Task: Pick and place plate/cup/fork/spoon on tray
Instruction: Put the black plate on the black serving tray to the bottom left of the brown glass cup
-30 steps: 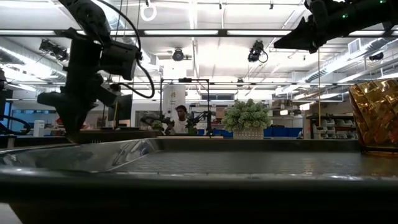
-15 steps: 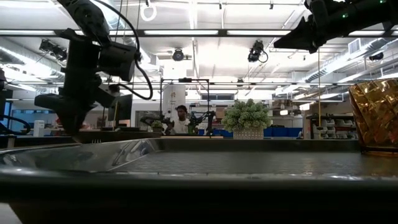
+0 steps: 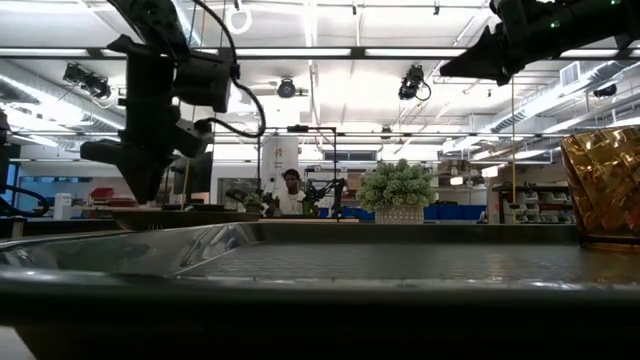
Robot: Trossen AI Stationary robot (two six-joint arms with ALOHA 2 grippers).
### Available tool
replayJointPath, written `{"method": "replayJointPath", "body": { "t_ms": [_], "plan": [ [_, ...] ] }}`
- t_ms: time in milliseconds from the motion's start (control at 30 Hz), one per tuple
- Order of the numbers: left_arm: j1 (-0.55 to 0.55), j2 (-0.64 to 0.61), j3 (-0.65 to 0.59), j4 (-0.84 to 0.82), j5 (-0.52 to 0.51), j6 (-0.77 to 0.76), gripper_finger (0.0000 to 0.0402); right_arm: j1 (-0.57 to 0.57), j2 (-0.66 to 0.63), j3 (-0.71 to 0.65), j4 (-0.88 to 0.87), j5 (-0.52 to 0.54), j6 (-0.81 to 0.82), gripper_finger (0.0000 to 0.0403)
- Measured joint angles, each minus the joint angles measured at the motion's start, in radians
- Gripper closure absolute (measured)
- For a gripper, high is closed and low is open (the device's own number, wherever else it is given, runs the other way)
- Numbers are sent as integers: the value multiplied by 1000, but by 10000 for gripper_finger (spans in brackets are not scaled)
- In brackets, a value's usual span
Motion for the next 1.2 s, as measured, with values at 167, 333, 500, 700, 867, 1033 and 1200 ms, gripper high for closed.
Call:
{"method": "replayJointPath", "body": {
  "t_ms": [167,333,500,700,867,1033,1200],
  "plan": [
    [20,0,0,39,40,13,315,0,0,0,-3,-1,0,394],
    [47,0,0,43,98,-15,315,0,0,0,-3,-1,0,394],
    [48,0,0,80,113,-44,295,0,0,0,-4,-2,0,394],
    [45,0,0,80,66,-39,222,0,0,0,-4,-2,0,394],
    [58,0,0,78,61,-33,211,0,0,0,-4,-3,0,394],
    [58,0,0,73,111,-29,238,0,0,0,-4,-5,0,394],
    [54,0,0,54,112,-20,254,0,0,0,-4,-6,0,394]
  ]
}}
